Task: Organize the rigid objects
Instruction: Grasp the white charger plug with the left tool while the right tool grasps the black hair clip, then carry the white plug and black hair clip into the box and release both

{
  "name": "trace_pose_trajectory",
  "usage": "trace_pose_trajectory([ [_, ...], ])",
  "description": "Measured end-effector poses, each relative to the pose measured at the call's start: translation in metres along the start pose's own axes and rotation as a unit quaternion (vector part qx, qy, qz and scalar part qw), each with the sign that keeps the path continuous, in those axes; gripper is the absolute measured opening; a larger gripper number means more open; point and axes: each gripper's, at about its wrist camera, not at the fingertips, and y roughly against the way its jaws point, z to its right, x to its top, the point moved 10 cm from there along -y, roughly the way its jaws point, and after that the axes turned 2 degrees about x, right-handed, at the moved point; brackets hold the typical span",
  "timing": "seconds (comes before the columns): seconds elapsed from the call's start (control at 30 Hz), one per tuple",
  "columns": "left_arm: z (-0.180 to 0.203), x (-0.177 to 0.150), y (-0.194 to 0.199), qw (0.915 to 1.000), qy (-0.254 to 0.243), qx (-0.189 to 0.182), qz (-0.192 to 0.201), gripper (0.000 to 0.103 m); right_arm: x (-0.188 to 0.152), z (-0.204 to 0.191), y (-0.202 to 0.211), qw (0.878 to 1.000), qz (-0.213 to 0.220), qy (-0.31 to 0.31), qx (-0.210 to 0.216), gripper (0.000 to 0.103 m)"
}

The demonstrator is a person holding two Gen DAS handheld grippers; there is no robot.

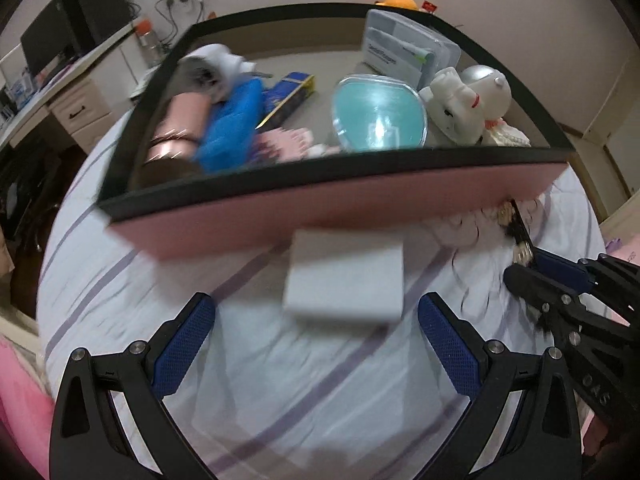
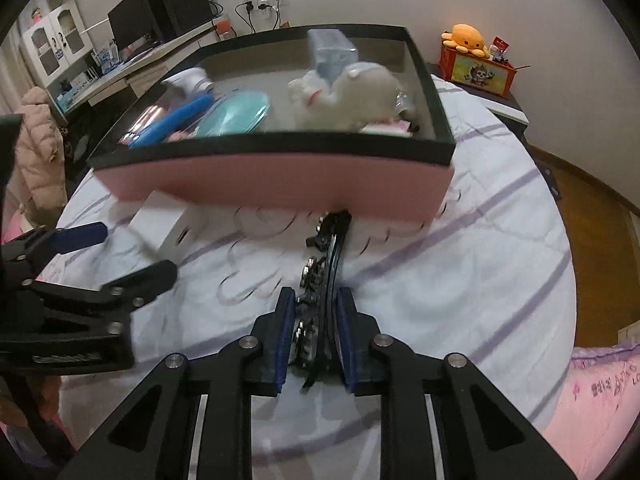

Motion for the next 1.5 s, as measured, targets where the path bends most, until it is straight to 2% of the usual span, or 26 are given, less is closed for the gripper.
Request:
trace_pose_trajectory([
  [0.1, 0.012, 0.008, -0.002, 0.9994, -0.024, -0.016, 0.021, 0.084, 0.016, -0.003, -0.012, 1.000, 0.005, 0.003, 0.014, 0.027],
  [0.17, 0.012, 0.009, 0.002, 0.9993, -0.020, -0.018, 0.027, 0.067, 0.022, -0.005, -0.017, 1.000, 0.014, 0.006, 0.014, 0.029],
  [0.27, 0.010, 0.010, 0.002, 0.9991, -0.018, -0.026, 0.027, 0.067, 0.024, -0.008, -0.019, 1.000, 0.021, 0.016, 0.001, 0.028],
  [0.37, 0.012, 0.007, 0.004, 0.9992, -0.020, -0.025, 0.025, 0.067, 0.021, -0.006, -0.015, 1.000, 0.017, 0.005, 0.010, 0.020],
  [0.5, 0.010, 0.004, 0.009, 0.9991, -0.016, -0.035, 0.019, 0.067, 0.017, -0.004, -0.007, 0.999, 0.017, -0.016, 0.025, 0.020],
  [0.73, 0.008, -0.009, 0.030, 0.9988, -0.010, -0.039, 0.028, 0.067, 0.018, -0.019, 0.018, 0.999, 0.038, -0.001, 0.024, 0.020],
  [1.07, -0.001, -0.014, 0.109, 0.9939, -0.011, -0.024, 0.107, 0.067, 0.016, -0.037, 0.087, 0.995, 0.103, 0.010, 0.011, 0.020],
  [1.33, -0.016, -0.017, 0.182, 0.9817, -0.008, 0.000, 0.190, 0.067, 0.009, -0.053, 0.152, 0.985, 0.172, 0.026, 0.000, 0.020],
  [1.5, -0.018, -0.027, 0.213, 0.9747, -0.008, 0.002, 0.223, 0.067, 0.004, -0.063, 0.188, 0.977, 0.210, 0.035, -0.008, 0.020],
])
